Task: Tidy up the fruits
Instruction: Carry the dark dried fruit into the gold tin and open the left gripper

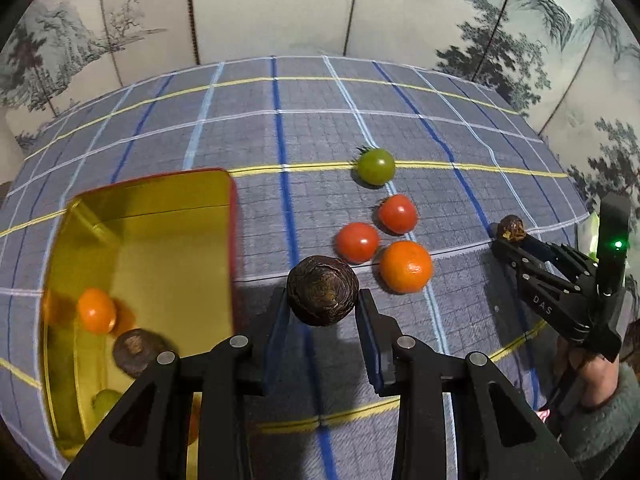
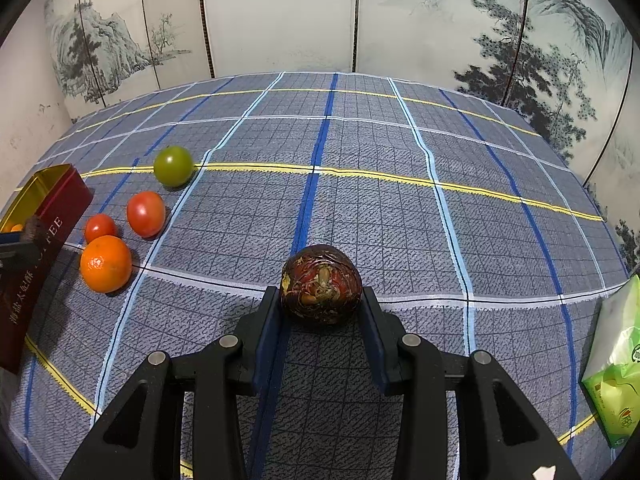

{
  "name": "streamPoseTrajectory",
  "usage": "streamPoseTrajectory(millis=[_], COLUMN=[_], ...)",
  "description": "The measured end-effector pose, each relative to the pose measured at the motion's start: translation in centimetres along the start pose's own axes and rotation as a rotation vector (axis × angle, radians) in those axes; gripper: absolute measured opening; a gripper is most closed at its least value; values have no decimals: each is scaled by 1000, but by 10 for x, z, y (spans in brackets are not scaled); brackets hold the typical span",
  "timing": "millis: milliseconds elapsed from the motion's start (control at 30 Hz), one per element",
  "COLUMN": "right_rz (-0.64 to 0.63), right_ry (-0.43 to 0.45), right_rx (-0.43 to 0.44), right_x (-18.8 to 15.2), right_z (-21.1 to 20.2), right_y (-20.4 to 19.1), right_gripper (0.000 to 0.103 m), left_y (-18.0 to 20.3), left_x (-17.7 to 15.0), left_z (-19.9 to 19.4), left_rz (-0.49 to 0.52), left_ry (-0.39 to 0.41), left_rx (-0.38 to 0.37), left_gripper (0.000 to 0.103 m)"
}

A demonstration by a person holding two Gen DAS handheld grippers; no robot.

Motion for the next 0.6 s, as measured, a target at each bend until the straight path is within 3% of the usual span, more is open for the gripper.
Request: streamPoseTrajectory(millis=[267, 600], right_rz=[0, 0], right_ry=[0, 0], right_rx=[1, 0], right_x=[0, 0], right_z=[0, 0], right_y=[0, 0], right_gripper=[37, 37], left_y=[-36, -107], left_x=[-16, -46], left_z=[-23, -52], left_rz=[-54, -185], left_ry=[13, 27], left_rx=[50, 97], left_gripper=[35, 35])
Point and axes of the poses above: each gripper's, at about its wrist camera, not at the fingertips, and z roughly the way its jaws point, y to its right, x to its top, the point moved 8 cm from there along z, roughly the way its jaws point, and after that the axes turned 11 degrees about z, right-handed, at the moved point
